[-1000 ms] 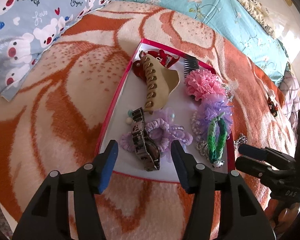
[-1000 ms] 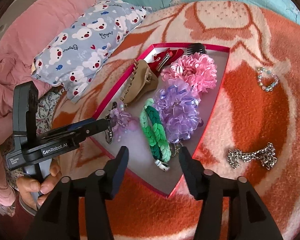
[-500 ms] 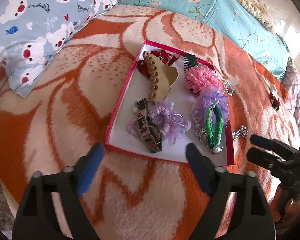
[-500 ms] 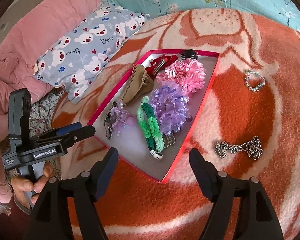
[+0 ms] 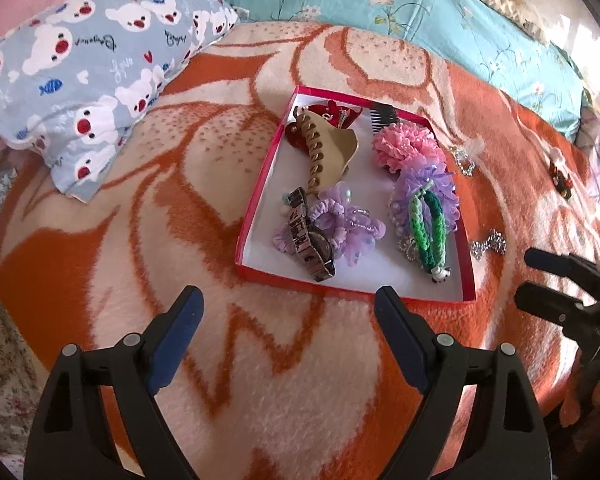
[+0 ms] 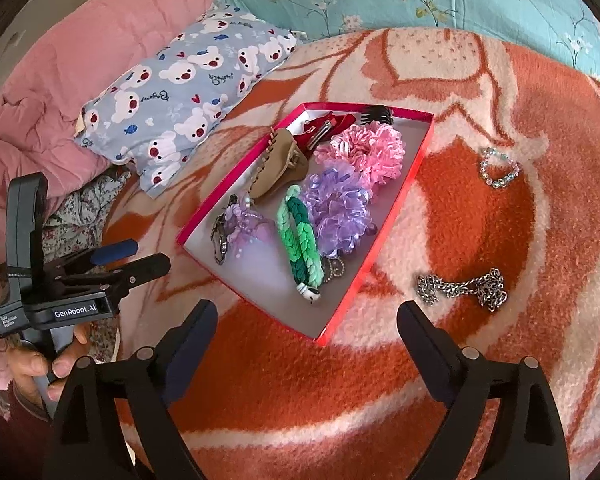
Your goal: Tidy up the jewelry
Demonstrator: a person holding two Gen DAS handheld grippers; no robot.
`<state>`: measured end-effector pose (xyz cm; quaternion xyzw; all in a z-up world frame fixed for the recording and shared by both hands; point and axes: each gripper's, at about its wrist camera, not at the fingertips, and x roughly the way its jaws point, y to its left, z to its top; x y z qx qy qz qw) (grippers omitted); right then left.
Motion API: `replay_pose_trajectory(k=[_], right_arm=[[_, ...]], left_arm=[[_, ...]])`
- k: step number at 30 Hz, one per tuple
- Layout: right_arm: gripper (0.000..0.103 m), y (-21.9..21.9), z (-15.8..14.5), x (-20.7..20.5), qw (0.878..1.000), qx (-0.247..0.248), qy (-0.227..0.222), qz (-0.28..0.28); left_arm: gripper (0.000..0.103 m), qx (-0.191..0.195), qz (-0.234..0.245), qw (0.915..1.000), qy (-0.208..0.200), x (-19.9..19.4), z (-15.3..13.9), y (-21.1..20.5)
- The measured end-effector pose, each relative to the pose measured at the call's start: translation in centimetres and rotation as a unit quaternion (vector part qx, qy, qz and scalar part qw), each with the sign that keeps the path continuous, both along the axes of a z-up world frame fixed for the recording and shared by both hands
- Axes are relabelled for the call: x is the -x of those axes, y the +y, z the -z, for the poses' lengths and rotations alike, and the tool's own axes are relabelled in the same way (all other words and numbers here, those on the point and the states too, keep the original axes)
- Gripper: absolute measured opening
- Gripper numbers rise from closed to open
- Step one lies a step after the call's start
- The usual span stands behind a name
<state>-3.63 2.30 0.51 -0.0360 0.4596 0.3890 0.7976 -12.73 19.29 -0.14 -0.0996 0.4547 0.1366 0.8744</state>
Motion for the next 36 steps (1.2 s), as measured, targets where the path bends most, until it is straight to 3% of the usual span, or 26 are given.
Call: replay_pose_trajectory(k=[5,13,36], right_arm=[[0.097,-0.1,-0.7,0.9,1.000,0.008,-0.024,-0.013],[0.100,-0.3,-1.4,1.5,0.999,0.017,-0.044,-0.015],[0.101,1.6,0.6,0.7,0.998,0.043,-0.019,-0.032]], left_arm=[[0.088,-0.036,0.006,0.9993,-0.005,0.7,-0.8,-1.0],[0.090,-0.057,0.012,0.9983,-0.001,0.8,-1.0,-1.7],[0.093,-0.076,-0.007,0.9961,0.045,0.1,0.8,-1.0]])
